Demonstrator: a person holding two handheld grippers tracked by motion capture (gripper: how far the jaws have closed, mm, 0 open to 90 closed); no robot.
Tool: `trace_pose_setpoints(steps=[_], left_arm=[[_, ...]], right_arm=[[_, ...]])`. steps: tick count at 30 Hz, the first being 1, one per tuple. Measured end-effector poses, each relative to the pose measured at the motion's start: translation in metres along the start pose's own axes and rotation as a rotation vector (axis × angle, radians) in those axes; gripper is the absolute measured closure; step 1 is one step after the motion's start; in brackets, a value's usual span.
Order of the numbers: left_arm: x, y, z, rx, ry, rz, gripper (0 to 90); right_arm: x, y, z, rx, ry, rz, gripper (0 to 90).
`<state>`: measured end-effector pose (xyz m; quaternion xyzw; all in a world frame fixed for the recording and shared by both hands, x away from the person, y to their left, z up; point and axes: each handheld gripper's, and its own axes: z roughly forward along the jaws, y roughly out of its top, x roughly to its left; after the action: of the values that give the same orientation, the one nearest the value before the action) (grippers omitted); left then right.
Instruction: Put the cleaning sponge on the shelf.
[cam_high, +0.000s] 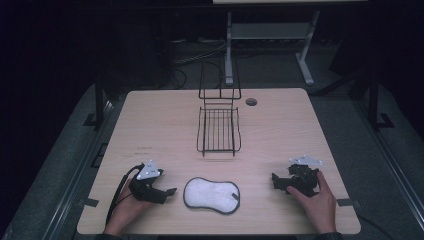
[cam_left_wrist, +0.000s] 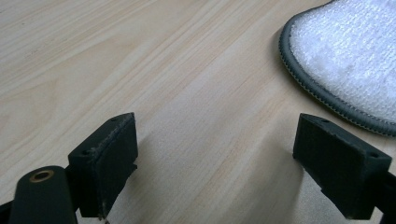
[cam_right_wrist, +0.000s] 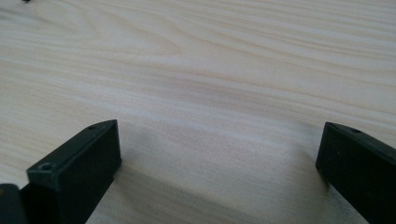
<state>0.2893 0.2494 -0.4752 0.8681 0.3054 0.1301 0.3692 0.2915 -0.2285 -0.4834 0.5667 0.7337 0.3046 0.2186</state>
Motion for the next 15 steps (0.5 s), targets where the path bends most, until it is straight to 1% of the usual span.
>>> trace_pose_setpoints(steps=[4, 8, 9, 11, 12, 13, 14, 15], left_arm=[[0.001, 0.000, 0.000, 0.001, -0.001, 0.004, 13.2], [0.001, 0.003, 0.000, 0.018, 0.004, 0.000, 14.6], [0.001, 0.005, -0.001, 0.025, 0.001, 0.003, 20.6], [0.000, 0.007, -0.003, 0.021, 0.001, -0.008, 24.0], [0.000, 0.007, -0.003, 0.021, 0.001, -0.008, 27.2], [0.000, 0.009, -0.006, 0.018, -0.015, -0.020, 31.9], [0.000, 0.011, -0.007, 0.020, -0.025, -0.027, 34.8], [0.000, 0.011, -0.007, 0.020, -0.025, -0.027, 39.8]], right_arm=[[0.000, 0.000, 0.000, 0.000, 0.001, -0.001, 0.0], [0.000, 0.000, 0.000, 0.000, 0.001, -0.002, 0.0], [0.000, 0.000, 0.000, 0.000, 0.001, -0.003, 0.0], [0.000, 0.000, 0.000, 0.000, 0.002, -0.004, 0.0], [0.000, 0.000, 0.000, 0.000, 0.002, -0.004, 0.0], [-0.001, 0.000, 0.000, 0.000, 0.004, -0.006, 0.0], [-0.001, 0.000, 0.000, 0.000, 0.005, -0.007, 0.0], [-0.001, 0.000, 0.000, 0.000, 0.005, -0.007, 0.0]])
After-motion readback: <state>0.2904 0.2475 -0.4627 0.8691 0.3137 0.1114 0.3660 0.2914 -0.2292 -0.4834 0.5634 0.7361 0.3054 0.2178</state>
